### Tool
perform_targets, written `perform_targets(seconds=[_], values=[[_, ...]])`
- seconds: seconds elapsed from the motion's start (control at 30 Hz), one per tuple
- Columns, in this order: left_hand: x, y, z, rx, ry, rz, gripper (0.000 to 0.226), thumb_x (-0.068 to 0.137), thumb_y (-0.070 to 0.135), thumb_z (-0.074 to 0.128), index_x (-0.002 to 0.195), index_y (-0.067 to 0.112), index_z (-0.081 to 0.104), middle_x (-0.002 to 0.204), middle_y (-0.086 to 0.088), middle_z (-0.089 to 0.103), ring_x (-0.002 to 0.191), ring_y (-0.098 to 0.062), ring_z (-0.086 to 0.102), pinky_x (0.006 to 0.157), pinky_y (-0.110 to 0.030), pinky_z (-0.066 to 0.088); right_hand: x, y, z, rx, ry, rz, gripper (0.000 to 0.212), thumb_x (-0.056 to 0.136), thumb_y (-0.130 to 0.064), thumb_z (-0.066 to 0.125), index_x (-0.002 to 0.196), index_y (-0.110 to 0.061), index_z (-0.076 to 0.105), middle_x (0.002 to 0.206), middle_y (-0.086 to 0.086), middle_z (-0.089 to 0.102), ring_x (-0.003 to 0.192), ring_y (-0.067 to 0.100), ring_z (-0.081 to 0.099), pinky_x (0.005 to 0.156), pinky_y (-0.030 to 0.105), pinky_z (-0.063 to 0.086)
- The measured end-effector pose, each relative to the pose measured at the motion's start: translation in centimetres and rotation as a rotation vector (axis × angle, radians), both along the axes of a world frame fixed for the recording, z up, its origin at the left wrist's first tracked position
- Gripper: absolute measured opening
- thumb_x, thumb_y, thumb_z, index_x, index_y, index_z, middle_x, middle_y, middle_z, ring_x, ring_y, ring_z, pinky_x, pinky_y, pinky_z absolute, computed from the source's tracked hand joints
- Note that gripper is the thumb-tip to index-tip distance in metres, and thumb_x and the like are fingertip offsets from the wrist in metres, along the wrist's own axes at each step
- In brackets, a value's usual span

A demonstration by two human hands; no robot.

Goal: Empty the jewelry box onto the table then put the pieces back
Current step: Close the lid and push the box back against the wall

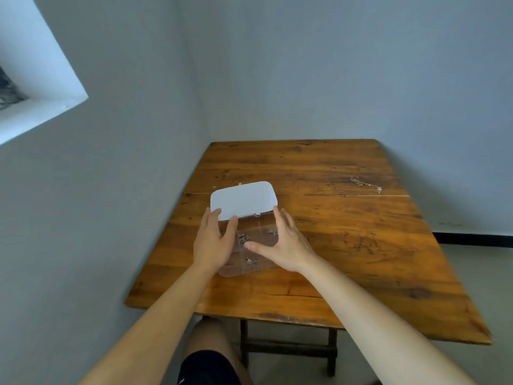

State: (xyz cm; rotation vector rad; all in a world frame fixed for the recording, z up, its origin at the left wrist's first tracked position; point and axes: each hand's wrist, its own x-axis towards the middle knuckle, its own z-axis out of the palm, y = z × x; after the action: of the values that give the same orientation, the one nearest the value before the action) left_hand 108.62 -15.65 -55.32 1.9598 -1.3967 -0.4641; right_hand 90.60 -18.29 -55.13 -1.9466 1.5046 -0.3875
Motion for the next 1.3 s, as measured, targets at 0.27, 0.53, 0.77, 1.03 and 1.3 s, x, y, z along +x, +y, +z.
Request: perform_targets(seconds=[0.27,0.53,0.77,1.03,1.3], values=[[1.4,-2.1,-0.9,-0.002,0.316,0.054,0.088,0.078,0.077,0.041,0.147,0.023,0.038,0.149,-0.002,0.045,0.134,-0.024,0.046,0.108,-0.049,0.044,-2.4,-0.6,-0.9,-0.015,0.108,0.149,0.151,0.042,-0.095,0.064,0.152,-0.038,-0.022,0.164,-0.013,-0.022,0.154,0.019,0.0,0.12,0.05,0.022],[1.0,-6.4,1.7,0.058,0.467,0.171,0.071,0.1,0.05,0.044,0.157,0.019,0.016,0.163,-0.006,0.023,0.147,-0.029,0.027,0.113,-0.042,0.031,-2.5,-0.4,-1.0,0.066,-0.018,0.08,0.159,0.037,-0.09,0.074,0.141,-0.046,-0.037,0.166,-0.01,-0.016,0.154,0.02,0.001,0.121,0.052,0.018],[-0.1,-6.1,3.4,-0.122,0.506,0.187,0.073,0.099,0.051,0.045,0.158,0.022,0.012,0.162,-0.007,0.011,0.144,-0.026,0.029,0.098,-0.029,0.034,-2.3,-0.1,-1.0,0.077,-0.025,0.076,0.153,0.038,-0.09,0.073,0.131,-0.055,-0.043,0.166,-0.014,-0.014,0.154,0.021,0.003,0.121,0.054,0.019],[-0.3,-1.2,2.7,-0.325,0.346,0.051,0.067,0.1,0.051,0.041,0.157,0.025,0.015,0.161,0.001,0.022,0.146,-0.013,0.025,0.103,-0.01,0.019,-2.7,-0.9,0.4,0.148,-0.061,0.13,0.152,0.05,-0.08,0.077,0.136,-0.046,-0.044,0.164,-0.01,-0.023,0.154,0.022,-0.004,0.121,0.051,0.014],[-0.6,2.8,2.4,-0.369,0.399,-0.011,0.071,0.094,0.061,0.038,0.151,0.019,0.03,0.145,0.002,0.043,0.128,-0.007,0.043,0.087,0.001,0.038,-1.3,-1.6,5.2,-0.119,-0.36,0.042,0.104,0.089,-0.042,0.069,0.154,-0.042,-0.012,0.168,-0.006,0.0,0.153,0.021,0.01,0.119,0.051,0.015]])
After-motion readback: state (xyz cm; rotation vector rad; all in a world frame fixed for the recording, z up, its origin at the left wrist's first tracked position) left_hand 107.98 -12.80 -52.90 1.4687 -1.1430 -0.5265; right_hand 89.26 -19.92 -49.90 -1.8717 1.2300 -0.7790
